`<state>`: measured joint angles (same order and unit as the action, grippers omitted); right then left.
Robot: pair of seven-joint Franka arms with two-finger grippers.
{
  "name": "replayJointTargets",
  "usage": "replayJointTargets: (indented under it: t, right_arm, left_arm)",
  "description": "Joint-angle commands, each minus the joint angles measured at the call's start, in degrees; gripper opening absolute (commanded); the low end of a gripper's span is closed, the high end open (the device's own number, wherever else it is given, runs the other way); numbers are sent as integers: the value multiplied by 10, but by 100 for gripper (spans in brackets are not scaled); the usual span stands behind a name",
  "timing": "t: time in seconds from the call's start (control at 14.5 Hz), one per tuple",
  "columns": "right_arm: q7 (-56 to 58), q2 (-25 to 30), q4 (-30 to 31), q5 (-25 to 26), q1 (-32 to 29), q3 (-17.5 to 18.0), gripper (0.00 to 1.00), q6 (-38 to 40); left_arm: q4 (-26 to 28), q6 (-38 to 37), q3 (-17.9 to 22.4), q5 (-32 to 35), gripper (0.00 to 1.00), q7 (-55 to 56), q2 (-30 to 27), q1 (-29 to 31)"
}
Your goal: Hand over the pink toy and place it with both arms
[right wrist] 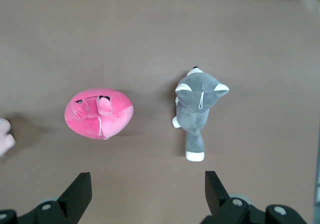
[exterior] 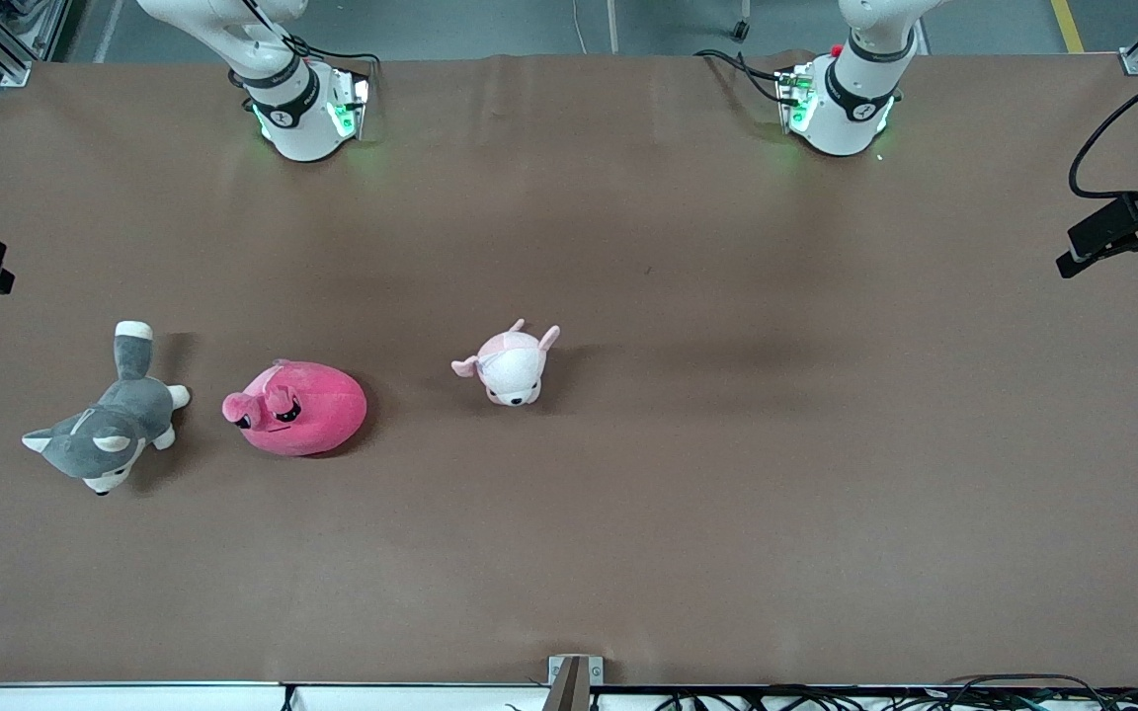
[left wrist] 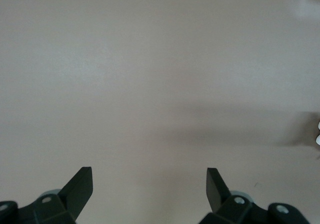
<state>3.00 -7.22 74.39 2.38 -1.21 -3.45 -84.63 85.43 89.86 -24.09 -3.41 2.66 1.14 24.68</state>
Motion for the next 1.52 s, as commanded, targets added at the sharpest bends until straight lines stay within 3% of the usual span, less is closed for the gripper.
replayJointTargets:
  t: [0.0,0.07,0.35,0.62,0.83,1.24,1.45]
  right_arm:
    - [-39,12,25,-32,-37,18,100,-15]
    - [-38,12,29,-32,-37,17,100,-25]
    - [-34,38,74,-23,-31,17,100,-37]
    - [-29,78,135,-23,-25,19,100,-73]
    - [-27,91,150,-22,-21,19,100,-74]
    - [-6,136,219,-23,-20,19,100,-104]
    - [-5,141,222,-23,-21,18,100,-101]
  left_arm:
    - [-9,-6,18,7,100,3,3,-12]
    - [-8,-6,26,7,100,3,3,-23]
    - [-9,-6,130,6,100,2,2,-124]
    - [-8,-6,151,7,100,3,2,-153]
    - [-9,-6,235,6,100,2,1,-234]
    - [-10,-6,245,7,100,2,0,-247]
    - [-10,-6,242,7,100,1,-1,-242]
